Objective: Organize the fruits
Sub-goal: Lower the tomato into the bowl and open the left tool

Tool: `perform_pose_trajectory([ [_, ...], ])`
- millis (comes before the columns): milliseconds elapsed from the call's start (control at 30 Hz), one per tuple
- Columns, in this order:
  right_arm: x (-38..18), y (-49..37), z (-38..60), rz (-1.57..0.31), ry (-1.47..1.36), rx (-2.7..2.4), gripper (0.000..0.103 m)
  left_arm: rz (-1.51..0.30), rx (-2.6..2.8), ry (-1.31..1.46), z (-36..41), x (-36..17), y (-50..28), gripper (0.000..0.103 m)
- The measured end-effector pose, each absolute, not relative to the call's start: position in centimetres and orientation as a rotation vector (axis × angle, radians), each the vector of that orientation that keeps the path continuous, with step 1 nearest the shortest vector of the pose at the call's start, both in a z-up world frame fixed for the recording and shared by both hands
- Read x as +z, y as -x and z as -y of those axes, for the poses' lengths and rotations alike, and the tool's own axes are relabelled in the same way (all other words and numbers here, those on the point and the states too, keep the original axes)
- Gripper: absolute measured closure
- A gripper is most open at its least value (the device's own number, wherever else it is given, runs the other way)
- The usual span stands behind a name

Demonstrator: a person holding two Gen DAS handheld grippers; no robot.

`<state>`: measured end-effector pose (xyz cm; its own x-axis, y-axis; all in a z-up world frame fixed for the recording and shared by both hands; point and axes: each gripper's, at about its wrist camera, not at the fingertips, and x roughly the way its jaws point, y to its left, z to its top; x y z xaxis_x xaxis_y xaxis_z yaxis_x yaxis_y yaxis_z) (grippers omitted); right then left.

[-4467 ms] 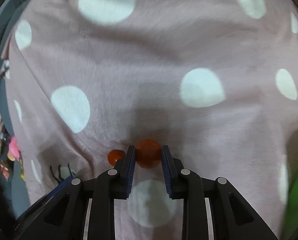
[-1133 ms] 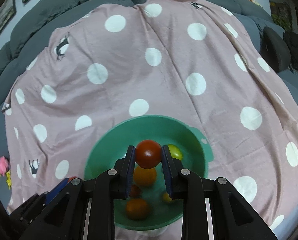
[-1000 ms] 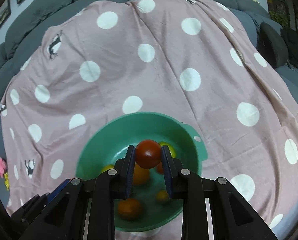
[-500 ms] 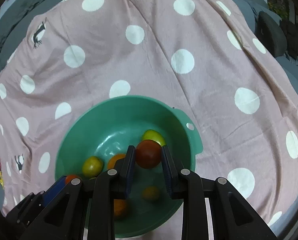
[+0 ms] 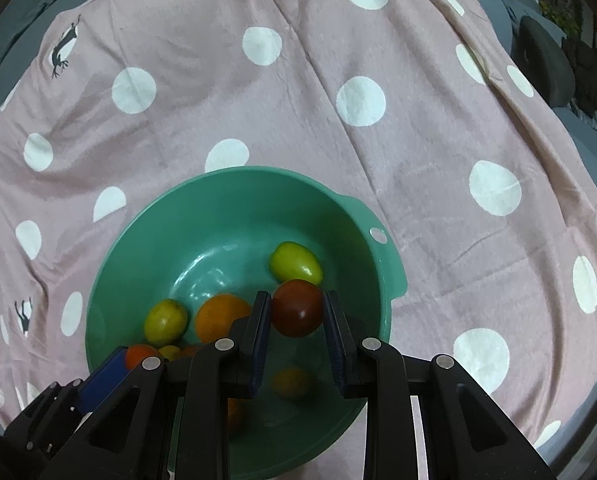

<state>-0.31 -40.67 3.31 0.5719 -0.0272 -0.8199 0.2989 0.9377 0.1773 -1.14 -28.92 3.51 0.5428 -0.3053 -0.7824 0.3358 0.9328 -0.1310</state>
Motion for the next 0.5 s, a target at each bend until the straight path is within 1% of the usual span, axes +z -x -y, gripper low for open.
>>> perform_pose_trajectory([
  [500, 3.15, 0.25, 40.69, -0.955, -0.298, -0.214, 0.075, -0.927, -0.371, -0.013, 28.81, 3.51, 0.94, 0.073],
])
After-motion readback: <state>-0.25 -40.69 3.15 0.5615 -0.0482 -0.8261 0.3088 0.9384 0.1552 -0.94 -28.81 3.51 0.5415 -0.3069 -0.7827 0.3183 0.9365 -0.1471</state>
